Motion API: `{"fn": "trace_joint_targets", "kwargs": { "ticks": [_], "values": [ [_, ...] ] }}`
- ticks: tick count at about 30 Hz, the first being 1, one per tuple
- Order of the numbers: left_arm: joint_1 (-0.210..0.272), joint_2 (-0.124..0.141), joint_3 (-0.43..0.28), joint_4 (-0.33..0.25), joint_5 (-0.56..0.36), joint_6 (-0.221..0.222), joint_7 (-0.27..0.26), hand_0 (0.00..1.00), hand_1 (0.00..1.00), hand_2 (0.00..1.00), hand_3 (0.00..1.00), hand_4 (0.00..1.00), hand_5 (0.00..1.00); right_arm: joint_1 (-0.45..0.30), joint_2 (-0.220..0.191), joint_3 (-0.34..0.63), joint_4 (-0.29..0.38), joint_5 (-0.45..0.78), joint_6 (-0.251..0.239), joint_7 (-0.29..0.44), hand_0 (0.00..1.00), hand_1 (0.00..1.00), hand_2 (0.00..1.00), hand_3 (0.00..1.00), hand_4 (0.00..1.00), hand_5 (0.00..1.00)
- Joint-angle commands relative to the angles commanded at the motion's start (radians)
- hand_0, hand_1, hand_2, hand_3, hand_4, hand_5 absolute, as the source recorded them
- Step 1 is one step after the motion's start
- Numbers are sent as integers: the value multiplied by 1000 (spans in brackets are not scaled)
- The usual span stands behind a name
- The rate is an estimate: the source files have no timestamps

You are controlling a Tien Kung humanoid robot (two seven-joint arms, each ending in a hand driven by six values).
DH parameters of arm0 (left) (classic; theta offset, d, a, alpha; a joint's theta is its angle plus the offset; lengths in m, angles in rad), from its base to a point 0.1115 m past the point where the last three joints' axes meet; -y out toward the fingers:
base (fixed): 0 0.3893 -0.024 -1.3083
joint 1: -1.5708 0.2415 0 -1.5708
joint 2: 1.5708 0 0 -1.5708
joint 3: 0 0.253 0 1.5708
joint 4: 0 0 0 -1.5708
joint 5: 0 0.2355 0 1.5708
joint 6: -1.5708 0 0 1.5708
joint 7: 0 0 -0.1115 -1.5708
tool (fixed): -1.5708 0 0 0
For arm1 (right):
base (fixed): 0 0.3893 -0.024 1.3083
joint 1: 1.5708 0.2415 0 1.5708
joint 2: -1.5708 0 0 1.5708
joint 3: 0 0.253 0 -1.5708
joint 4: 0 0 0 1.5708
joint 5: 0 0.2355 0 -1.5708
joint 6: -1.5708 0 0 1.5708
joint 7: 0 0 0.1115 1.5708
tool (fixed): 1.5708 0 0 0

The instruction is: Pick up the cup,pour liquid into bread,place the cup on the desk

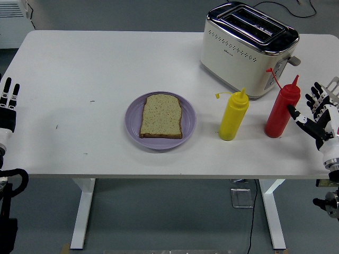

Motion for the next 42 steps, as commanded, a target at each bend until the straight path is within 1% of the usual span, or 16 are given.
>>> {"fn": "trace_joint_targets", "kwargs": {
  "ticks": [2, 5, 10, 13, 14, 19, 20, 25, 31, 32, 37, 38, 42],
  "values": [
    [0, 0, 0, 0, 0, 0, 0, 785, 735, 733, 688, 512, 998, 2, 0, -2, -1, -1, -1, 0, 996, 936, 998, 998, 904, 233],
    [-1, -1, 0, 0, 0, -1, 0, 785, 735, 733, 688, 512, 998, 7, 12, 8, -15, -4, -4, -1, 996, 936, 998, 998, 904, 233],
    [1, 0, -8, -1, 1, 0, -1, 783, 735, 733, 688, 512, 998, -11, 0, 21, -7, 6, 3, -1, 994, 938, 998, 998, 904, 235],
    [1, 0, -8, 0, 1, 0, 0, 783, 735, 733, 688, 512, 998, -6, -4, 12, -8, 24, 7, 4, 994, 938, 998, 998, 904, 235],
    [1, 0, -7, 1, 1, 0, 0, 783, 735, 733, 688, 512, 998, -4, -3, 8, -9, 27, 8, 4, 979, 932, 993, 998, 898, 226],
    [-2, -2, -4, 6, 1, -1, 0, 783, 735, 733, 688, 512, 998, 23, 8, -31, -18, 48, 20, 9, 979, 932, 993, 998, 898, 226],
    [-2, -2, -5, 5, 1, -1, 0, 784, 735, 734, 688, 512, 998, 26, 10, -36, -18, 49, 23, 10, 965, 922, 977, 998, 896, 228],
    [-2, -2, -9, 5, 2, -1, 0, 784, 735, 734, 688, 512, 998, 32, 15, -52, -18, 48, 28, 9, 965, 922, 977, 998, 896, 228],
    [-1, -2, -12, 5, 2, 0, -1, 784, 735, 734, 688, 512, 998, 49, 17, -78, -27, 58, 19, 9, 964, 920, 974, 998, 890, 224],
    [-1, -2, -12, 5, 2, 0, -1, 784, 735, 733, 689, 512, 998, 52, 18, -82, -28, 60, 16, 10, 942, 897, 951, 988, 883, 219],
    [-1, -4, -8, 7, 1, -1, 0, 784, 735, 733, 689, 512, 998, 78, 27, -115, -44, 91, -14, 24, 942, 897, 951, 988, 883, 219],
    [-1, -4, -8, 7, 1, -1, 0, 785, 735, 734, 689, 513, 998, 86, 30, -123, -51, 101, -20, 28, 817, 762, 764, 853, 869, 216],
    [-1, -3, -10, 6, 2, -1, -1, 785, 735, 734, 689, 513, 998, 104, 37, -144, -68, 124, -44, 37, 817, 762, 764, 853, 869, 216]
  ]
}}
